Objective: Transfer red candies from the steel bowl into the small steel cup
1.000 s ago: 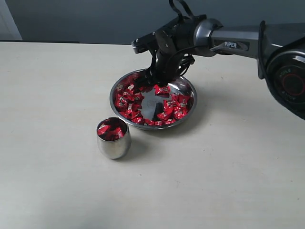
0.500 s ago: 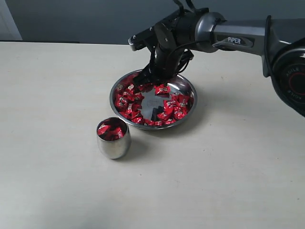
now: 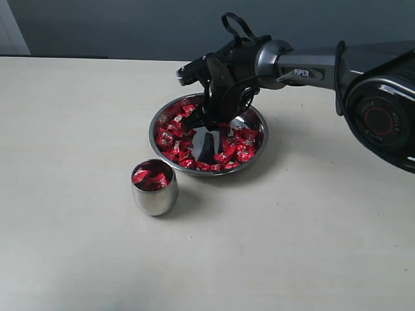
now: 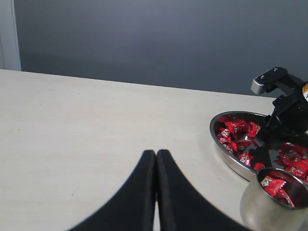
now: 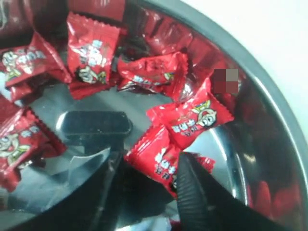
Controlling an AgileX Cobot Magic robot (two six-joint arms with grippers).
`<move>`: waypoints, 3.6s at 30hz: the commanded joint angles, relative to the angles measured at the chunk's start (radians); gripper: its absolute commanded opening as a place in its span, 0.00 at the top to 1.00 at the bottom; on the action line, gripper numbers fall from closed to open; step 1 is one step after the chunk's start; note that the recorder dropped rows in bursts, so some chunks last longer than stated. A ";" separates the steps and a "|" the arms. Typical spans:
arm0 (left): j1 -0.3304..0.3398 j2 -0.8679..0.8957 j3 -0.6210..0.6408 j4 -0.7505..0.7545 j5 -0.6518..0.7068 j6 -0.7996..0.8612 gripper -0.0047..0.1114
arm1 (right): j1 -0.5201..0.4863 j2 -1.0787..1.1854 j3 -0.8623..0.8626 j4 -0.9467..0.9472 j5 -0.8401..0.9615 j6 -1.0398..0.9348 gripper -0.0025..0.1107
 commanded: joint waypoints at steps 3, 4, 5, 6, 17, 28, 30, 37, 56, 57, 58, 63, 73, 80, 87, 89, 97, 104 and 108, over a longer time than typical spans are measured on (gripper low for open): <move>-0.006 -0.005 0.002 0.000 -0.006 -0.003 0.96 | -0.006 0.002 0.004 -0.010 -0.009 0.013 0.89; -0.006 -0.005 0.002 0.000 -0.006 -0.003 0.96 | -0.006 0.003 0.004 -0.010 -0.009 0.013 0.89; -0.006 -0.005 0.002 0.000 -0.006 -0.003 0.96 | -0.006 0.007 0.004 -0.010 -0.007 0.013 0.88; -0.006 -0.005 0.002 0.000 -0.006 -0.003 0.96 | -0.006 0.011 0.004 -0.010 -0.007 0.013 0.87; -0.006 -0.005 0.002 0.000 -0.006 -0.003 0.96 | -0.006 0.017 0.004 -0.006 0.014 0.013 0.98; -0.006 -0.005 0.002 0.000 -0.006 -0.003 0.96 | -0.004 -0.028 0.004 0.080 0.018 -0.044 0.98; -0.006 -0.005 0.002 0.000 -0.006 -0.003 0.96 | -0.004 -0.049 0.004 0.097 0.012 -0.059 0.98; -0.006 -0.005 0.002 0.000 -0.006 -0.003 0.96 | -0.004 -0.101 0.004 0.159 0.005 -0.105 0.98; -0.006 -0.005 0.002 0.000 -0.006 -0.003 0.96 | -0.005 -0.014 0.004 0.116 0.016 -0.161 0.61; -0.006 -0.005 0.002 0.000 -0.006 -0.003 0.96 | -0.005 -0.011 0.004 0.104 0.016 -0.161 0.61; -0.006 -0.005 0.002 0.000 -0.006 -0.003 0.96 | -0.005 -0.010 0.004 0.100 0.015 -0.161 0.61; -0.006 -0.005 0.002 0.000 -0.006 -0.003 0.96 | -0.005 -0.007 0.004 0.099 -0.007 -0.161 0.61; -0.006 -0.005 0.002 0.000 -0.006 -0.003 0.96 | -0.005 -0.007 0.004 0.106 -0.014 -0.138 0.94; -0.006 -0.005 0.002 0.000 -0.006 -0.003 0.96 | -0.003 -0.007 0.004 0.246 0.035 -0.302 0.94; -0.006 -0.005 0.002 0.000 -0.006 -0.003 0.96 | -0.003 -0.036 0.004 0.239 0.021 -0.250 0.94; -0.006 -0.005 0.002 0.000 -0.006 -0.003 0.96 | -0.003 -0.046 0.004 0.228 -0.031 -0.228 0.94; -0.006 -0.005 0.002 0.000 -0.006 -0.003 0.96 | -0.005 -0.038 0.004 0.185 -0.225 -0.138 0.94; -0.006 -0.005 0.002 0.000 -0.006 -0.003 0.96 | -0.033 0.004 0.004 0.176 -0.216 -0.138 0.94; -0.006 -0.005 0.002 0.000 -0.006 -0.003 0.96 | -0.045 0.012 0.004 0.174 -0.171 -0.138 0.94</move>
